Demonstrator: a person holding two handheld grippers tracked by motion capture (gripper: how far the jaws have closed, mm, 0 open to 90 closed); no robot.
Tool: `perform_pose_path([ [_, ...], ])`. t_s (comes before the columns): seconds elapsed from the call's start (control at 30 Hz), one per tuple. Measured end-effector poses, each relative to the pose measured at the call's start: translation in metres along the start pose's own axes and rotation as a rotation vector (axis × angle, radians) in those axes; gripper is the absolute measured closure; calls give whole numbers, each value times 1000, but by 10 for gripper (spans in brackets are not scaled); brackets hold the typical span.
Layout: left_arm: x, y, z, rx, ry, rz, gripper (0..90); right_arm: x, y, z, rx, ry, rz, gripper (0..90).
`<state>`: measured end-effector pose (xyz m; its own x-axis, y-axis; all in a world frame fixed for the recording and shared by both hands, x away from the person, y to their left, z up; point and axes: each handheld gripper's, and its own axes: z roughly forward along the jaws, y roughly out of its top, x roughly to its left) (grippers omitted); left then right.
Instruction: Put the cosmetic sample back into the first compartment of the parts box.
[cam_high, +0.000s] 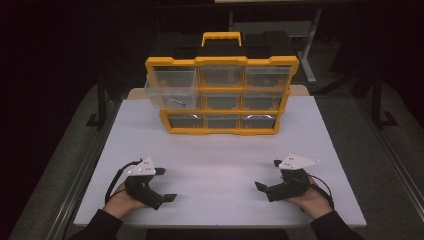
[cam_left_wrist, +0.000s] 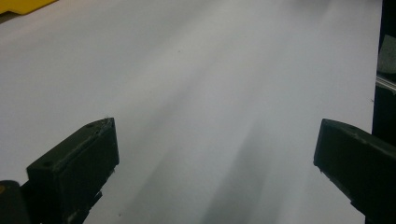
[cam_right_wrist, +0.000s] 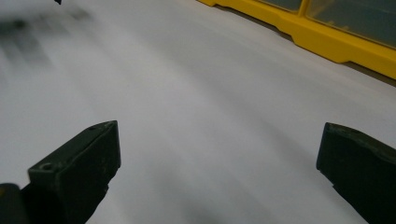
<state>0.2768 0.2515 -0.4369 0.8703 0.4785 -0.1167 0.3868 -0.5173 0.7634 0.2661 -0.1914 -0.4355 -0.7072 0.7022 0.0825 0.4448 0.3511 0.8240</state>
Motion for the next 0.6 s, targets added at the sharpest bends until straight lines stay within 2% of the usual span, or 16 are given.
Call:
perform_pose_path([
  [0.27, 0, 0, 0, 1, 3, 3, 0, 0, -8, -2, 14, -27, -21, 0],
  [0.6, 0, -1, 1, 11, 9, -4, 0, -2, -12, 2, 43, -36, -37, 0],
])
